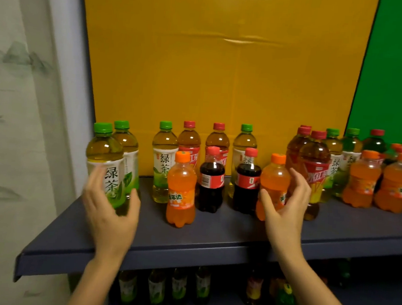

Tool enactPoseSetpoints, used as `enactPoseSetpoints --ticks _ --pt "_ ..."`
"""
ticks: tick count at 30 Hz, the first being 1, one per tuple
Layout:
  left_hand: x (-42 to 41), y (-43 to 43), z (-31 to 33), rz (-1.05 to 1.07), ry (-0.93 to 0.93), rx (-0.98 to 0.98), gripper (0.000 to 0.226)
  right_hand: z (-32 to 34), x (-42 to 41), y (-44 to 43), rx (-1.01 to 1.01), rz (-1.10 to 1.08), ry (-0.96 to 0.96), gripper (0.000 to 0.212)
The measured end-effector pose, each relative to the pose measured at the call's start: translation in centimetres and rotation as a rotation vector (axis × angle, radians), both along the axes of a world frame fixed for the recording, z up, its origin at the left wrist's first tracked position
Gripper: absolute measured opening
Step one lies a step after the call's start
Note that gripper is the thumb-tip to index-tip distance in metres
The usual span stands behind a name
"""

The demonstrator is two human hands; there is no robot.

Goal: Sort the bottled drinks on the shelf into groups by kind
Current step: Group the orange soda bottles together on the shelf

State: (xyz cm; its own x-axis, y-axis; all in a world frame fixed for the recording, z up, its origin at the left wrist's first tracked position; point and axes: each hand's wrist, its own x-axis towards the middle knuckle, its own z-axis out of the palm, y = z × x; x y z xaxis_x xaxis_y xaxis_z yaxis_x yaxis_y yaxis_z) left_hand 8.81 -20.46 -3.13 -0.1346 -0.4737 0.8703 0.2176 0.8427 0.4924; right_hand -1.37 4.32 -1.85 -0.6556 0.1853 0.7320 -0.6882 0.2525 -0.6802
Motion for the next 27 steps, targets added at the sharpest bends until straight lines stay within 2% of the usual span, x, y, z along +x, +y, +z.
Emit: enactPoseSetpoints --ticks 3,6,9,12,15,17,21,24,27 --pt "-0.9 3.1 -0.2 -0.172 -0.152 -0.042 0.076 -0.3 -2.3 0.8 -0.006 -0.050 -0.105 0.080" --pt "-2.9 4.9 0.3 -0.314 -0.350 0.116 0.110 -0.3 -3.9 0.8 -0.011 0.068 -0.250 0.097" --pt "-5.0 5.4 0.7 -0.379 -0.444 0.238 0.122 -0.2 -4.9 0.8 -0.003 0.150 -0.381 0.099" --pt "-6.6 5.5 0.9 -0.432 -0.440 0.367 0.114 -0.3 -5.5 1.1 0.016 0.140 -0.481 0.081" --pt "-7.1 5.5 0.5 -0.428 -0.424 0.441 0.090 -0.3 -5.5 1.4 0.042 0.128 -0.521 0.070" --pt "-6.9 5.7 0.4 -0.433 -0.377 0.431 0.077 -0.3 -5.2 1.6 0.061 0.123 -0.496 0.070" --pt "-6.2 6.9 0.7 -0.489 -0.338 0.400 0.065 -0.9 -4.0 2.6 0.073 0.143 -0.441 0.065" --pt "-5.9 9.0 0.8 -0.586 -0.333 0.404 0.051 -0.9 -3.3 4.3 0.046 0.186 -0.455 0.053" --pt "-6.5 12.1 1.2 -0.679 -0.337 0.419 0.053 -0.3 -3.4 6.7 0.013 0.228 -0.481 0.035"
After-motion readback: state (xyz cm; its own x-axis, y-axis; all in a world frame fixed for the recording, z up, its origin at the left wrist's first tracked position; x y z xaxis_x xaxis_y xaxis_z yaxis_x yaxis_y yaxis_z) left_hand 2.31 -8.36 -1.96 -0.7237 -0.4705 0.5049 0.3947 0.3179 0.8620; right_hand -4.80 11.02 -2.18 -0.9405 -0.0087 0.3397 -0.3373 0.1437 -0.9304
